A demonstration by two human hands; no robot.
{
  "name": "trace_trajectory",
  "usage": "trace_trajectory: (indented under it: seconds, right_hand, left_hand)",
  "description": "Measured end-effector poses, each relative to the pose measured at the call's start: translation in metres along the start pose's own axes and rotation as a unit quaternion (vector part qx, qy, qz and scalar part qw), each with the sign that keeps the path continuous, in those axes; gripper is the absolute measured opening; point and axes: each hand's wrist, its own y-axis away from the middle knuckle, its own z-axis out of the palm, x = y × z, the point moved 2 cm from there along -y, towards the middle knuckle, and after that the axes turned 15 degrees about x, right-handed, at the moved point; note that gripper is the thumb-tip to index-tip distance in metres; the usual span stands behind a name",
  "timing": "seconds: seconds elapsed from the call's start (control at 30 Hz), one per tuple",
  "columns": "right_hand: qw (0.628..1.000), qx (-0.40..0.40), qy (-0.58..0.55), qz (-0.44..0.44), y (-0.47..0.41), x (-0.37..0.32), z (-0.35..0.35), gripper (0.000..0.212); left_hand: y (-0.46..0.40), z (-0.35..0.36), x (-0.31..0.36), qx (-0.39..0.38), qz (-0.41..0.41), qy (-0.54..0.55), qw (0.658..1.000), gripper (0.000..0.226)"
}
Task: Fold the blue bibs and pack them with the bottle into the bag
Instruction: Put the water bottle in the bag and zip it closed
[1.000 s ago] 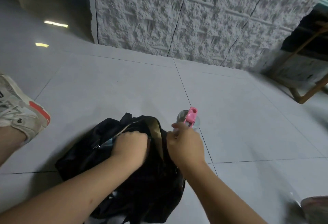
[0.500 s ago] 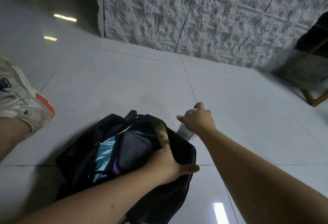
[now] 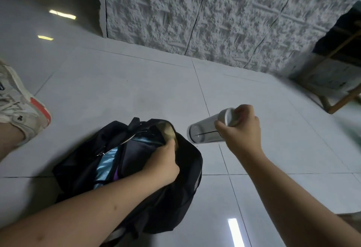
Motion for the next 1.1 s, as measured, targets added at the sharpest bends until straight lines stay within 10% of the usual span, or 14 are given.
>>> trace_trajectory:
  seconds: [0.7, 1.1]
  right_hand:
    - [0.975, -0.192, 0.070, -0.082, 0.085, -0.041, -0.045, 0.056]
    - [0.899, -0.253, 0.278, -0.227, 0.122, -0.043, -0.011, 0.070]
  left_hand:
    - [-0.006, -0.026, -0.042, -0.032, -0.111, 0.173, 0.978, 0.034]
    - [-0.004, -0.018, 0.004, 0.064, 0.040, 0.074, 0.994, 0.029]
